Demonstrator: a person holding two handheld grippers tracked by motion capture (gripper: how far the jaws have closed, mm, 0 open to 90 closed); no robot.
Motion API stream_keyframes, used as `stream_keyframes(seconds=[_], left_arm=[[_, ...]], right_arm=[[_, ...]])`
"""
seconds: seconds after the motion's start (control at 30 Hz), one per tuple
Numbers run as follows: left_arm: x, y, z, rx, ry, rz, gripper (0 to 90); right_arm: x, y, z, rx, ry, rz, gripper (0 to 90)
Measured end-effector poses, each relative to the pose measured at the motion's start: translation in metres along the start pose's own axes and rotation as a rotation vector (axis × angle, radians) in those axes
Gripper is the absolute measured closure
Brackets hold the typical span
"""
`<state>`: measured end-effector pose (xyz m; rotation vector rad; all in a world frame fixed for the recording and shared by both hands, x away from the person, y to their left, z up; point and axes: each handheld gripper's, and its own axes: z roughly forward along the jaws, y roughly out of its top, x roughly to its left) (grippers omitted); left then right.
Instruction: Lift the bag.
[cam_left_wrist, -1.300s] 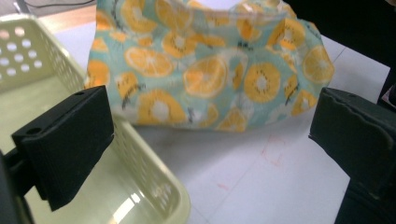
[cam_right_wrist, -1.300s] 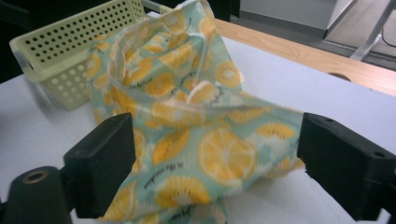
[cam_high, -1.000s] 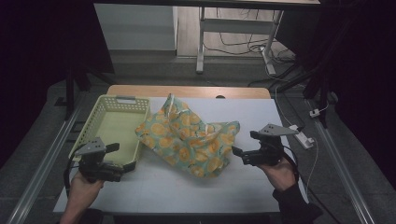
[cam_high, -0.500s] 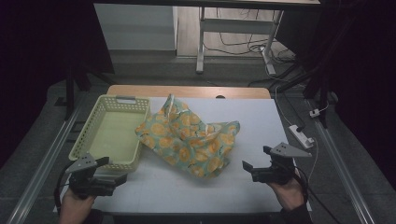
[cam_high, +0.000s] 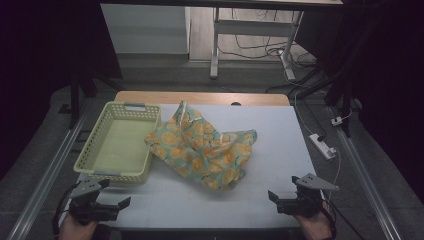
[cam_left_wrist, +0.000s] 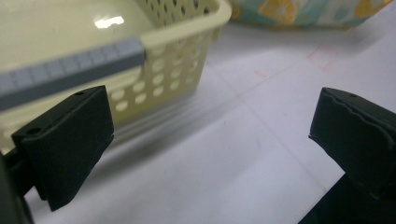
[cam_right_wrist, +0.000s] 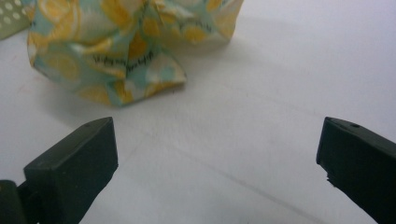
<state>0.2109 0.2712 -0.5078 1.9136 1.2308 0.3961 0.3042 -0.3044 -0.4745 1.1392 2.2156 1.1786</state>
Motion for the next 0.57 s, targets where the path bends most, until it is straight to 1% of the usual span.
stream_keyframes(seconds=[0.23, 0.3, 0.4, 0.43, 0.57], left_arm=[[0.003, -0.011, 0.003, 0.055, 0.022, -0.016, 0.0], [0.003, -0.011, 0.003, 0.059, 0.026, -0.013, 0.0], [0.003, -0.012, 0.003, 0.097, 0.028, -0.017, 0.0], [0.003, -0.012, 0.004, 0.100, 0.030, -0.017, 0.0], [0.005, -0.012, 0.005, 0.100, 0.019, -0.032, 0.0]], right_arm=[[-0.001, -0.017, -0.001, 0.050, -0.013, 0.024, 0.0], [-0.001, -0.021, -0.002, 0.070, -0.014, 0.026, 0.0], [-0.002, -0.026, -0.001, 0.110, -0.014, 0.025, 0.0], [-0.002, -0.026, -0.002, 0.103, -0.019, 0.031, 0.0], [-0.003, -0.027, -0.001, 0.110, -0.019, 0.038, 0.0]])
